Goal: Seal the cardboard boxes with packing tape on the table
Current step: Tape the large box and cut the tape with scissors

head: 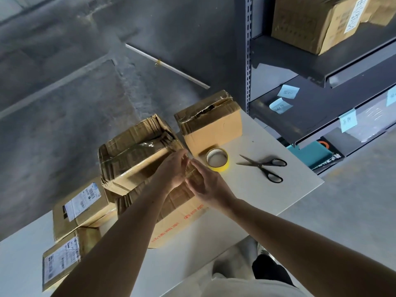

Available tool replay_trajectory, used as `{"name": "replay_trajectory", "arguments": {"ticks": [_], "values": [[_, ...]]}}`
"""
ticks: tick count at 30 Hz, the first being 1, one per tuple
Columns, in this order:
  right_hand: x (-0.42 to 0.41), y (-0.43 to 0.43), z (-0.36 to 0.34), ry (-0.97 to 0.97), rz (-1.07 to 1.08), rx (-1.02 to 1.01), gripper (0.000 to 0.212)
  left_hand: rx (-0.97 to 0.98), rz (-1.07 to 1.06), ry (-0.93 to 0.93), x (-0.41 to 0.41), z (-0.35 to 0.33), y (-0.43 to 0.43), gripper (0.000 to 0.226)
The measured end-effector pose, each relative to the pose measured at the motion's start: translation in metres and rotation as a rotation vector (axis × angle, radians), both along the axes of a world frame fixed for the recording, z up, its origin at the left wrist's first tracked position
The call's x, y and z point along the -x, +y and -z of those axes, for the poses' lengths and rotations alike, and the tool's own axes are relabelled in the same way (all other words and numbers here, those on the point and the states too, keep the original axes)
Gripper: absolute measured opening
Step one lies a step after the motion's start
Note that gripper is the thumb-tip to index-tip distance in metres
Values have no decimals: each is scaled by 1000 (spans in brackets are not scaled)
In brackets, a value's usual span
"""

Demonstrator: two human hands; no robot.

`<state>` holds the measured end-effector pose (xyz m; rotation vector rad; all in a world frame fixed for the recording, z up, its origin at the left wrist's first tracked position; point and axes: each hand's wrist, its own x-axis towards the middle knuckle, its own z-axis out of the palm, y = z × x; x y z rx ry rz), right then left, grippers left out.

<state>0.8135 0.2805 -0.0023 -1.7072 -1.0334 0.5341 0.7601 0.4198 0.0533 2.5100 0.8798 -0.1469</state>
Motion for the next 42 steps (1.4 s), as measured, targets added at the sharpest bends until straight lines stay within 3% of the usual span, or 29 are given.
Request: {"name": "replay_trajectory", "arguments": {"ticks": [7, 11, 20, 25, 28, 35, 38, 42], "values": [[-8, 4, -1, 10, 11, 108, 41, -38, 12, 19, -1, 1, 0, 45], [-9, 5, 1, 96, -12, 164, 15, -29, 18, 31, -1, 1, -1, 44], [-20, -1, -7, 327, -157, 369, 37, -13, 22, 21, 1, -2, 0, 42], [-26, -2, -2, 327, -142, 488, 71, 5, 24, 18, 1, -3, 1, 41], [-17, -3, -6, 291, -52, 441, 98, 8, 25, 7, 2, -5, 2, 39], [-11, 7, -25, -37, 160, 275, 57, 24, -18, -17, 2, -6, 7, 40], [-5, 13, -21, -82, 157, 233, 38, 37, -42, -24, 2, -5, 9, 41], [-6, 17, -17, -84, 170, 265, 33, 24, -59, -46, 1, -4, 7, 41]]}}
